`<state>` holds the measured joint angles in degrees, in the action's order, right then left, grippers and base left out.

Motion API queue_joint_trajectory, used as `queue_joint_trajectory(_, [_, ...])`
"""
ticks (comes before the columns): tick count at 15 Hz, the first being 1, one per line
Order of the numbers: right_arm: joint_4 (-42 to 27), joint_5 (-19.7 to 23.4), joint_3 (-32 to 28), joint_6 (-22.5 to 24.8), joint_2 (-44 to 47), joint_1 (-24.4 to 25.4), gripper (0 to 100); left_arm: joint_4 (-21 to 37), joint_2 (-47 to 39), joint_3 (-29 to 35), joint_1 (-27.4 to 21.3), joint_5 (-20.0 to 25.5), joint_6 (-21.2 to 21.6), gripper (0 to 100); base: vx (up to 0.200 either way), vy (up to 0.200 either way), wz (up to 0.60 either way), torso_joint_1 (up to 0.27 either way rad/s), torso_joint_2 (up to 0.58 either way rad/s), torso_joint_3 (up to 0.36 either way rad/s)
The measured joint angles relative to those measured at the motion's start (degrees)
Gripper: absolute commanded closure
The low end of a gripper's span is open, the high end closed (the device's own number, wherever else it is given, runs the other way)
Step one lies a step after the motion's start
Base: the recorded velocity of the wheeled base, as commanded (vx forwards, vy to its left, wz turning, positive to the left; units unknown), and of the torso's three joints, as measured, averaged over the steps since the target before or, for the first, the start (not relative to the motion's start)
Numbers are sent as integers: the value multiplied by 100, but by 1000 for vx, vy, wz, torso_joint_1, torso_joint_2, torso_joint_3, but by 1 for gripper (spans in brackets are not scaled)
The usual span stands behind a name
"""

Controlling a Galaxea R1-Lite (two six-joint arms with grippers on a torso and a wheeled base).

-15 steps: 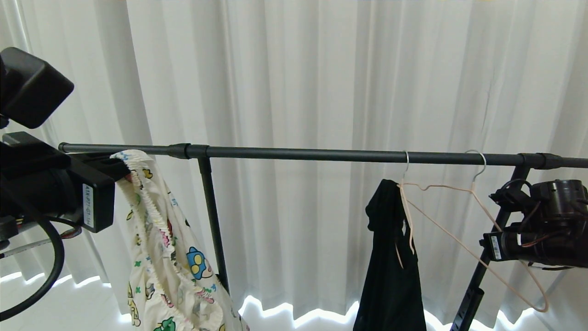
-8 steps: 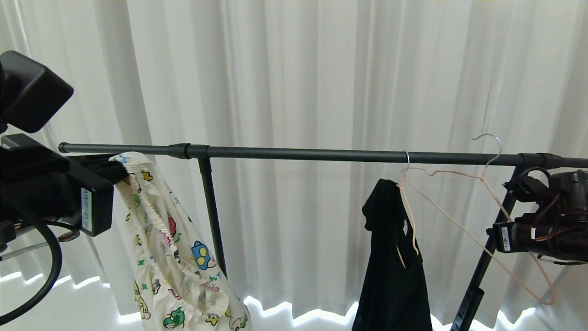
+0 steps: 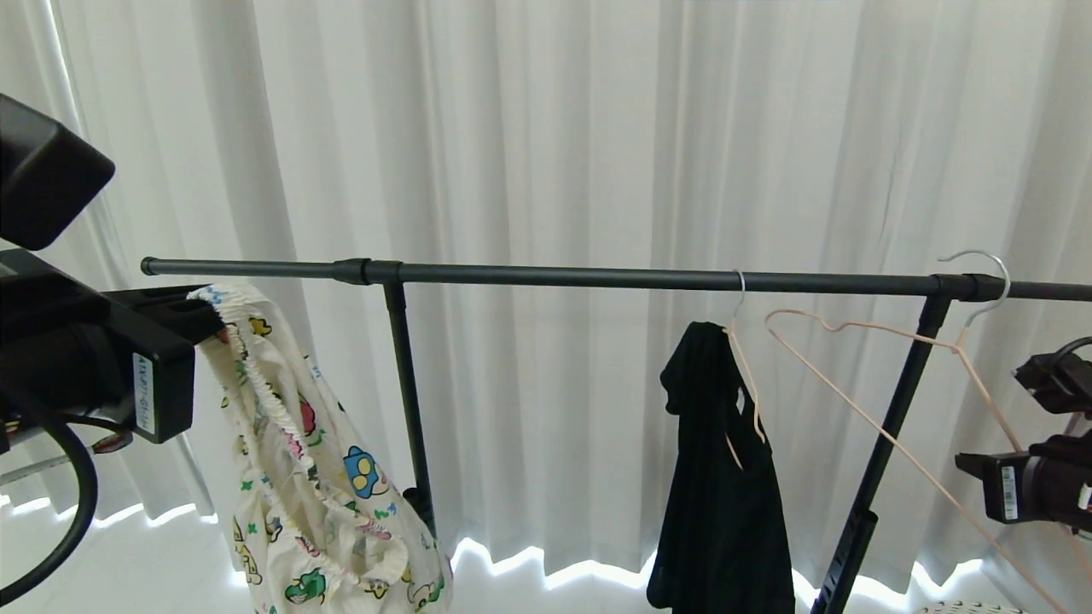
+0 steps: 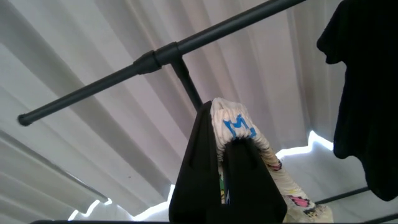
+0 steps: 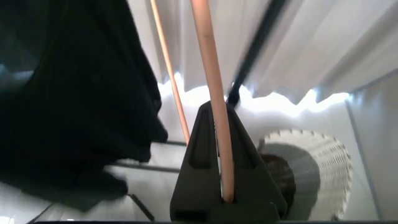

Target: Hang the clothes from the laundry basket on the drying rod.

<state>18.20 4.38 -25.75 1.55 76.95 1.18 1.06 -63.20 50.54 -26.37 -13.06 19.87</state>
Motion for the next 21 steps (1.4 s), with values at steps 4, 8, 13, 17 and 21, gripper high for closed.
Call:
queue_joint_trajectory(4, [-6, -2, 356, 12, -774, 138, 100, 9, 2, 0, -1, -2, -2, 100, -200, 0, 0, 4, 2, 4])
queue_joint_trajectory(8, [-4, 0, 360, 28, -1135, 482, 100, 9, 2, 0, -9, 1, 0, 100, -200, 0, 0, 1, 1, 2])
queue_joint_trajectory(13, [-2, 22, 202, 168, -1235, 779, 100, 9, 0, -27, -33, 23, -4, 100, -120, 0, 0, 1, 3, 3])
queue_joint_trajectory(17, [-94, 38, 76, 167, -1253, 1697, 100, 6, -207, -51, -69, -66, -41, 100, 0, 0, 0, 0, 0, 0])
queue_joint_trajectory(21, [-780, 35, -99, 15, -1290, 3137, 100, 20, -968, 20, -9, -881, -547, 100, 0, 0, 0, 0, 0, 0])
